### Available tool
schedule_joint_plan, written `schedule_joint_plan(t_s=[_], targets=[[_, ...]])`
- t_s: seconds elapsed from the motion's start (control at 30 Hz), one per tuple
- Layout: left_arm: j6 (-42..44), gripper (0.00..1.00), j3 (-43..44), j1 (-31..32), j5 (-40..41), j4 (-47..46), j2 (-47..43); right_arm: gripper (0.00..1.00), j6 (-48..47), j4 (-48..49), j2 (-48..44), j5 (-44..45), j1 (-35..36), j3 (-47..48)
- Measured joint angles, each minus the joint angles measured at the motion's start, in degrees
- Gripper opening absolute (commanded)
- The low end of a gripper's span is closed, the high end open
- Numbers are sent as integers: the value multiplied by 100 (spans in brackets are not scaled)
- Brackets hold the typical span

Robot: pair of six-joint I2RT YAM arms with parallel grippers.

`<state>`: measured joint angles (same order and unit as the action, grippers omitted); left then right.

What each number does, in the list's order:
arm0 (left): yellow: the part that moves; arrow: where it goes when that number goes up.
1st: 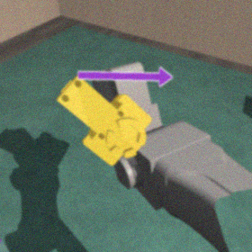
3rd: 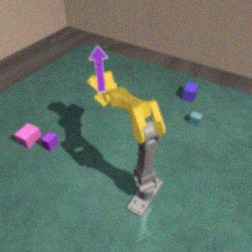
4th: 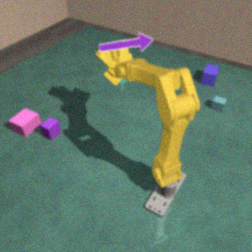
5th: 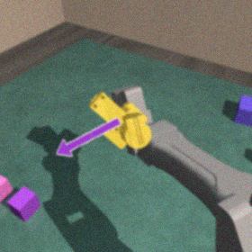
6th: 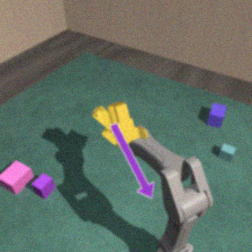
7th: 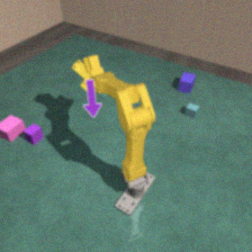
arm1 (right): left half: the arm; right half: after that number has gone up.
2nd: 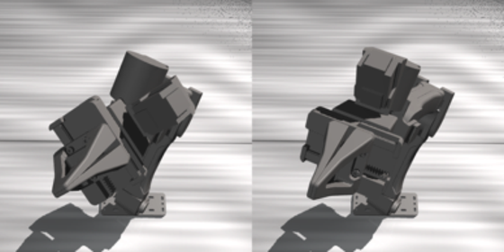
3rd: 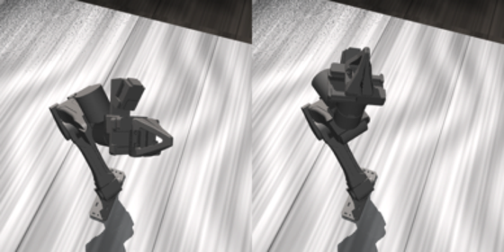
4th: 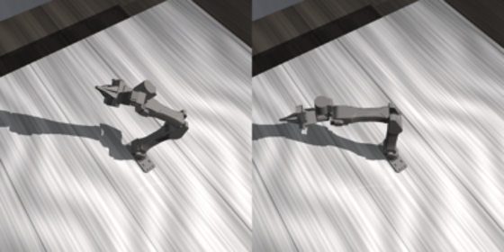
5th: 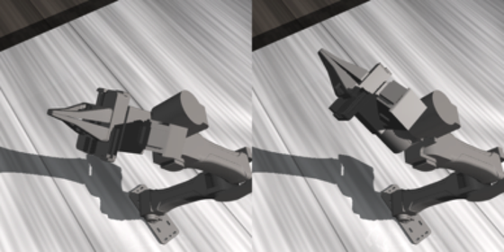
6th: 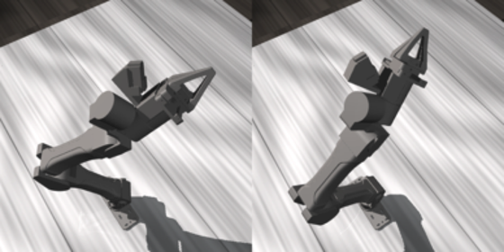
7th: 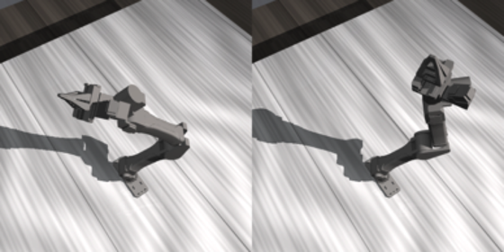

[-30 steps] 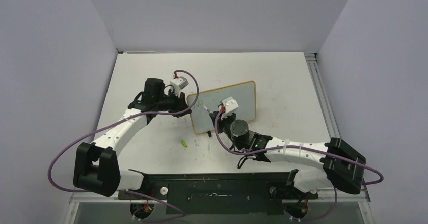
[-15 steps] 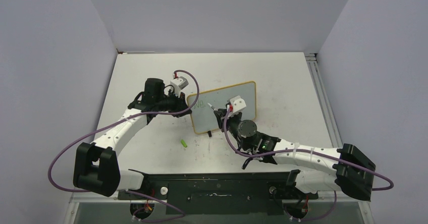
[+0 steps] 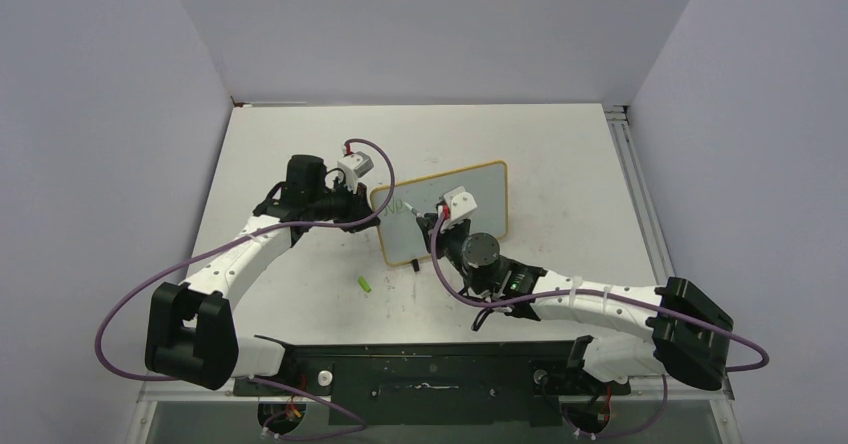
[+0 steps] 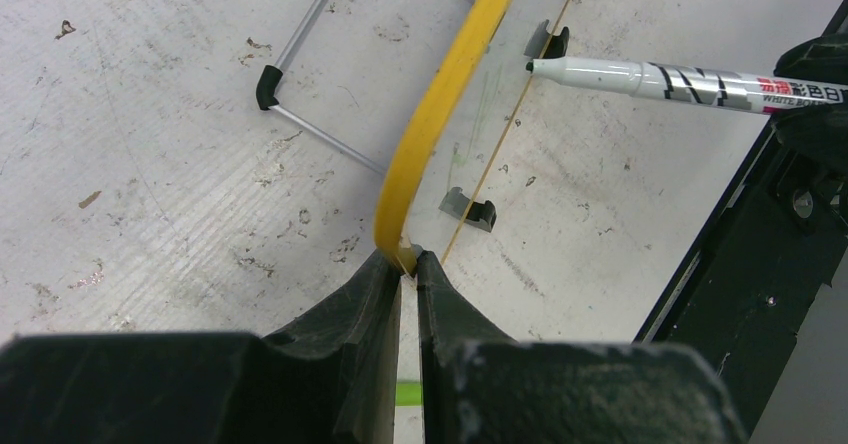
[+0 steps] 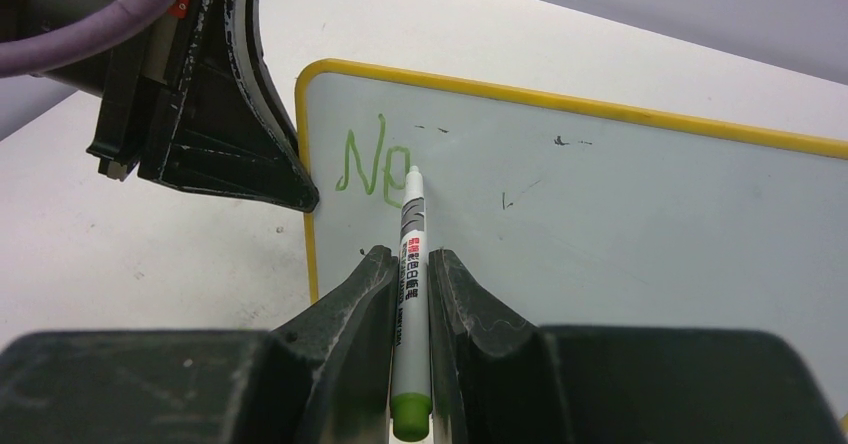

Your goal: Write a sentence on the whiteboard

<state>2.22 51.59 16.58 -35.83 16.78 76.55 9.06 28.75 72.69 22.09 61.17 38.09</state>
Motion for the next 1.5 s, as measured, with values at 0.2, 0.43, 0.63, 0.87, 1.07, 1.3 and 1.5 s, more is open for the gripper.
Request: schedule_joint_plan(t_s=[0.2, 0.43, 0.63, 0.87, 1.07, 1.3, 1.5], targets=[[0, 0, 0, 0, 0, 2, 0, 5, -52, 105, 9, -2, 0, 17], [2, 0, 0, 7, 0, 2, 0, 5, -96, 149, 129, -4, -9, 83], [9, 0, 2, 22, 2, 7, 0, 5, -96, 162, 138, 0, -48, 83], [22, 0, 11, 22, 4, 20, 0, 5, -94, 162, 138, 0, -79, 83], [24, 0, 11, 24, 7, 22, 0, 5, -74, 157, 140, 2, -81, 83], [24, 0, 11, 24, 9, 20, 0, 5, 33, 153, 138, 17, -81, 26], [24, 0, 13, 24, 57, 15, 0, 5, 162, 107, 136, 17, -81, -116]])
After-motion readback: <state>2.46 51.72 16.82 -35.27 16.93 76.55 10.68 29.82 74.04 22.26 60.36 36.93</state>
